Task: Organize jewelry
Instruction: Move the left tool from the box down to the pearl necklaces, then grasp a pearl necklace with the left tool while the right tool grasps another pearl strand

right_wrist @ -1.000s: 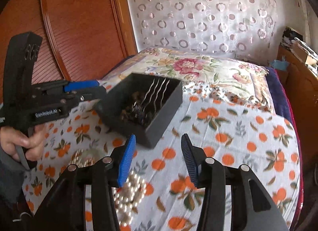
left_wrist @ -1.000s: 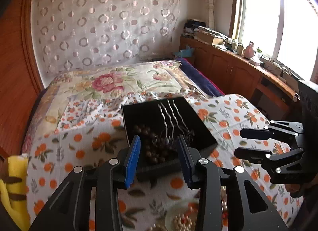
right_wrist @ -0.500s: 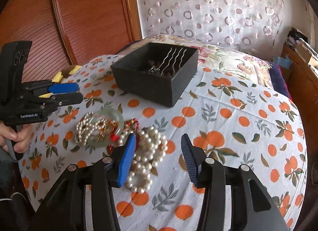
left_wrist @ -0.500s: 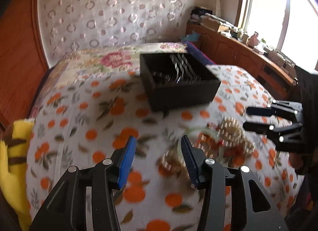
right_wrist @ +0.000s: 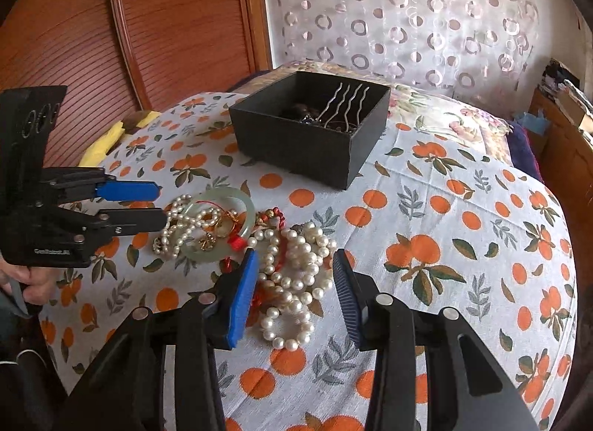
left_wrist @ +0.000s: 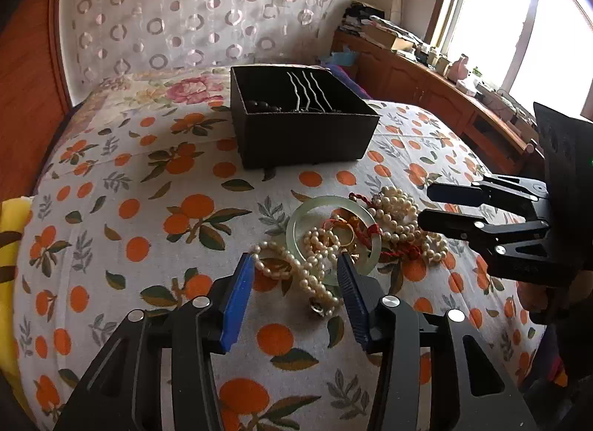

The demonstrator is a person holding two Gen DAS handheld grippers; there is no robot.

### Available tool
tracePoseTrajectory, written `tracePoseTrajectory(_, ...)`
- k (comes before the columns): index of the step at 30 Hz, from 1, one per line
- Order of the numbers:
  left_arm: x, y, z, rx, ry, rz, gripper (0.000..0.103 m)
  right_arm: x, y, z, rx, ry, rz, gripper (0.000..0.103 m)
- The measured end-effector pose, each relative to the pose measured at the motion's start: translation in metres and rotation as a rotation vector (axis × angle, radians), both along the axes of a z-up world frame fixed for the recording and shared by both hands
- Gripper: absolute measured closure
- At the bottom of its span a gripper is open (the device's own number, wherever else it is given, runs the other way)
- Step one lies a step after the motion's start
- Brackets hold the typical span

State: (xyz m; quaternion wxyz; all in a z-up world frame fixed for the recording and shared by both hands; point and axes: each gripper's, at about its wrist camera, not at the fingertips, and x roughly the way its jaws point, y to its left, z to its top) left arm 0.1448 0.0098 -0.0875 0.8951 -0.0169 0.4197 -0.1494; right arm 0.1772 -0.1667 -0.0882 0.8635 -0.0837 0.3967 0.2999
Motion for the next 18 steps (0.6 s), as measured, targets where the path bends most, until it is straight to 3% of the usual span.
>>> tracePoseTrajectory(5,0.006,-0.004,-0.006,-0.007,0.028,-0.017,0.068,0.001,-0.004,-0.003,0.002,0.013,-0.012,0.058)
tracePoseTrajectory(7,0.006,-0.006,-0.009,-0.004,0.039,-0.019,0.076,0.002,-0.004,-0.004,-0.002,0.014,-0.013,0.058)
tracePoseTrajectory(9,0.005,-0.005,-0.008,-0.019,0.037,-0.019,0.092,0.003,-0.005,-0.007,-0.002,0.019,-0.015,0.058)
tracePoseTrajectory(11,0.002,-0.002,-0.004,-0.028,0.025,-0.008,0.098,0.004,-0.006,-0.008,0.0,0.024,-0.017,0.058)
tracePoseTrajectory(18,-0.003,0.018,0.014,-0.036,-0.027,0.062,0.098,0.008,-0.01,-0.009,0.001,0.021,-0.028,0.058)
